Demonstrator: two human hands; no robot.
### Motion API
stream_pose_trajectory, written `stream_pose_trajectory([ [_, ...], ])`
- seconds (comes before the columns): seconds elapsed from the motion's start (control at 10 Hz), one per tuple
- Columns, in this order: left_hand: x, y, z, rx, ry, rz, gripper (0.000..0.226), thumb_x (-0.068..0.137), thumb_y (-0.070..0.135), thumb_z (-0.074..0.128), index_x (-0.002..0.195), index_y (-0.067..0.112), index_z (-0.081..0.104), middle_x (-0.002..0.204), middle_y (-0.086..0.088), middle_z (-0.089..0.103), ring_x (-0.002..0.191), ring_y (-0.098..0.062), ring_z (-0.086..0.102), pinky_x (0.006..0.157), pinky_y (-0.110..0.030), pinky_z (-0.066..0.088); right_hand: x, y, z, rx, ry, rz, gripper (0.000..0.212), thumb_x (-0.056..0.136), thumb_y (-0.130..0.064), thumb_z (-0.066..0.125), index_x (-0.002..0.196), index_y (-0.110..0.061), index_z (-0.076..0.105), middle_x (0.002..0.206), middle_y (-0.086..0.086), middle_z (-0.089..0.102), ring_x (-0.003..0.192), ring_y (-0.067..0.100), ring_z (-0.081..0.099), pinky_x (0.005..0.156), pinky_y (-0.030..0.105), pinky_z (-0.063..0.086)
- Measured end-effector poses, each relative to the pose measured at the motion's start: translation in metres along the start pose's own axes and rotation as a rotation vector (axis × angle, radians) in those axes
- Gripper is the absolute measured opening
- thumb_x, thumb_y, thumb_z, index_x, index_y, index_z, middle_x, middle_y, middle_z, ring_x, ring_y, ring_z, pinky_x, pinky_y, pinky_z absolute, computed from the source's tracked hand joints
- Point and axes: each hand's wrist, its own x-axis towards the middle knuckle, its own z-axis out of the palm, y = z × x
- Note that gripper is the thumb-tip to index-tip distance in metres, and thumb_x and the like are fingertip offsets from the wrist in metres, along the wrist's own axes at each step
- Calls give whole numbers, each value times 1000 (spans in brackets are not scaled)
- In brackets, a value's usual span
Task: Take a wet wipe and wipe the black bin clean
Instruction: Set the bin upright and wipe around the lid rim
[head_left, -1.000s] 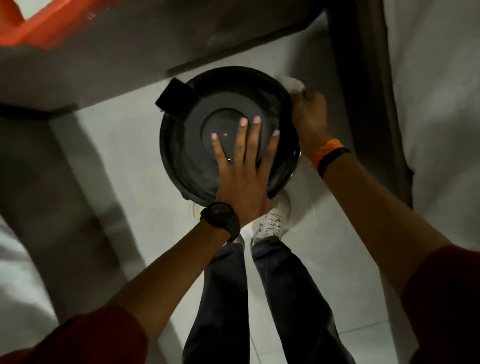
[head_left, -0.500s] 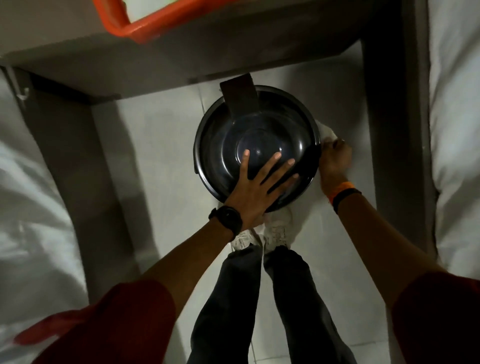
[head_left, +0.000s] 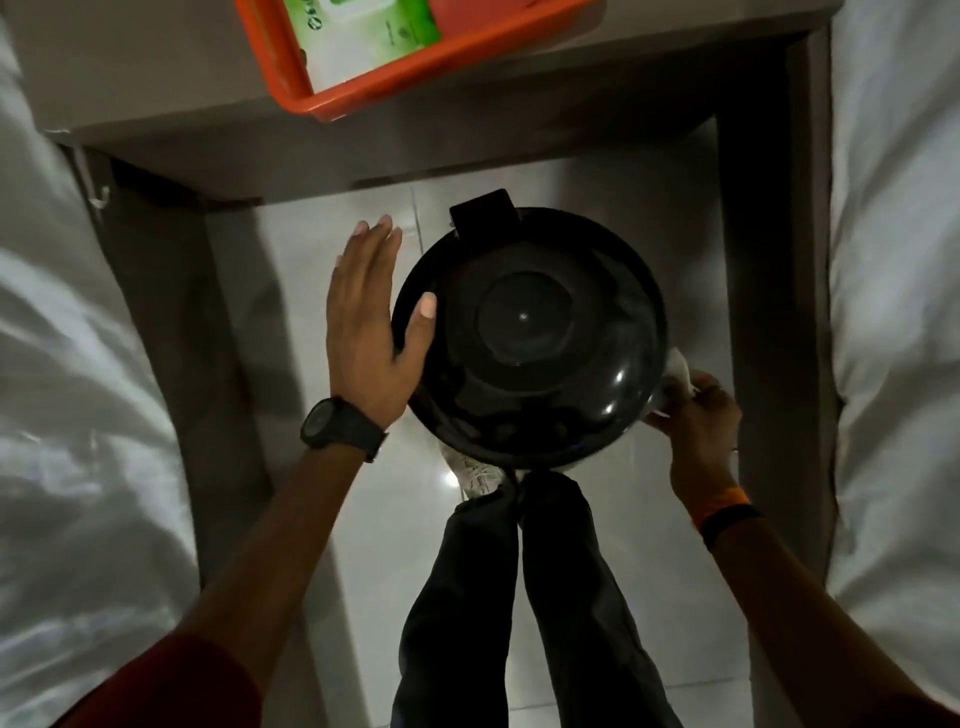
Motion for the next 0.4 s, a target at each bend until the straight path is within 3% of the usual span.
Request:
stream_pose_trajectory([
  [0.1,11,10,-10,-85,46,-44,52,103,38,35,143,8,48,153,-8,47,148,-24,35,122,-49,30,-18,-6,14,54,-127,-29,8,101,-3,56,105,-4,63,101,8,68,87,21,70,64,22,63],
  [0.2,20,18,-12,-222,115,-170,50,102,38,35,137,10,56,146,-7,56,142,-20,44,121,-43,35,-16,-7,32,52,-243,-57,18,101,-2,57,116,7,61,108,16,69,94,26,72,69,28,65],
  [0.3,31,27,-16,-458,235,-431,47,105,35,32,120,9,69,130,-6,68,128,-15,58,118,-39,38,1,-5,75,-81,-379,-89,25,99,0,58,124,7,59,108,14,66,104,32,67,67,29,63],
  [0.4,47,26,-24,-682,343,-556,49,108,30,29,102,13,74,115,-7,75,118,-18,66,118,-42,39,18,-12,108,-156,-332,-26,33,96,1,61,129,6,58,112,12,65,113,36,66,75,38,65],
])
